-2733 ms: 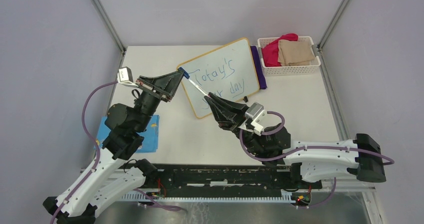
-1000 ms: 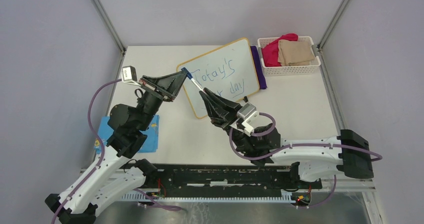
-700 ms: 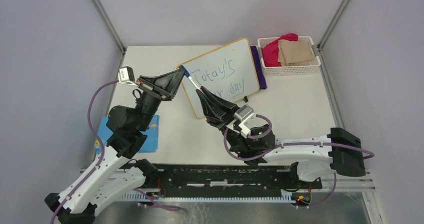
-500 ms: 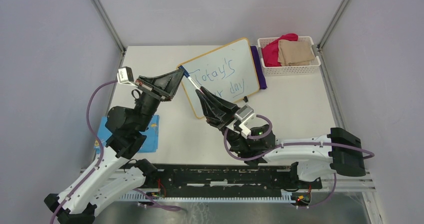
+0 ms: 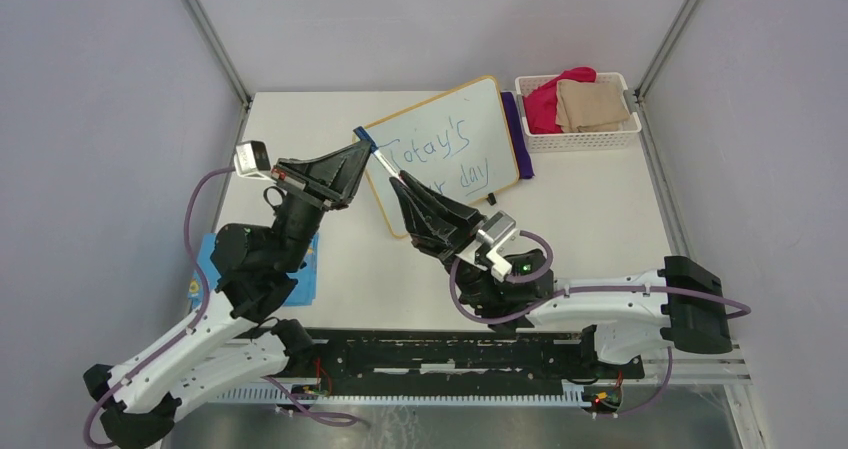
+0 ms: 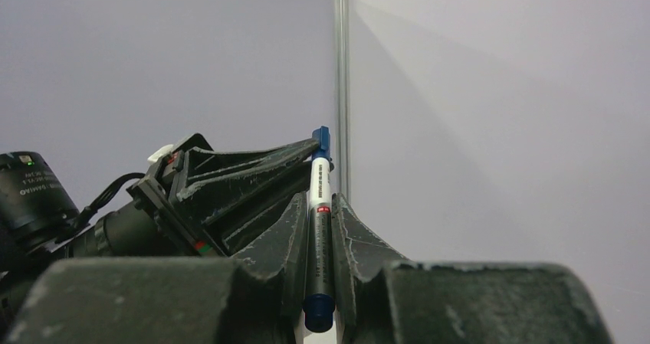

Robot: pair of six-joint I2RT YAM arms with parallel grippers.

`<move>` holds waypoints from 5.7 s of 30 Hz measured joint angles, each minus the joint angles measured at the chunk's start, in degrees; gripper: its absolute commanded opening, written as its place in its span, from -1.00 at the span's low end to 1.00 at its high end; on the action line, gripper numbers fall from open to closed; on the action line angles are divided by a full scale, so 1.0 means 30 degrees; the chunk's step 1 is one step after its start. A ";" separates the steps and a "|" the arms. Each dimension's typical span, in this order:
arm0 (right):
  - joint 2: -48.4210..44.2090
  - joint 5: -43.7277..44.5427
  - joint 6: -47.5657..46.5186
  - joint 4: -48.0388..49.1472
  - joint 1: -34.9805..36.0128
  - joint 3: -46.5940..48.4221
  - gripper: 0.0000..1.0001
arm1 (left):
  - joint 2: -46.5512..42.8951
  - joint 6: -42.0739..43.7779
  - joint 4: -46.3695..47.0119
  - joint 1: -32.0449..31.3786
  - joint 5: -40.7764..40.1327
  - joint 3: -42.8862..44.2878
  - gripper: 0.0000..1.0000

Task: Write a sentence on the whiteboard
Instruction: Close the whiteboard marker at the center of the board, then place the whiteboard marker at the center of the board.

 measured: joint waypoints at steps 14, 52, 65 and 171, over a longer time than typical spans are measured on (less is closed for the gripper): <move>0.0291 -0.0313 0.0022 -0.0780 -0.0015 0.1086 -1.00 | -0.0648 0.2025 0.0226 -0.3366 -0.1698 -0.0466 0.22; -0.7031 -0.1348 0.4102 -0.5952 -0.0736 -0.5588 -1.00 | -0.0750 0.7016 -0.6936 -0.4408 -0.1472 0.0612 0.85; -0.7308 -0.2120 0.4823 -0.5880 -0.0736 -0.5646 -1.00 | -0.0619 0.5967 -0.4575 -0.4408 -0.2368 0.0539 0.30; -0.7854 -0.9945 2.0349 -1.5052 -1.3049 -1.4863 -1.00 | 0.1909 1.8957 -1.5081 0.3723 -0.3978 0.1348 0.99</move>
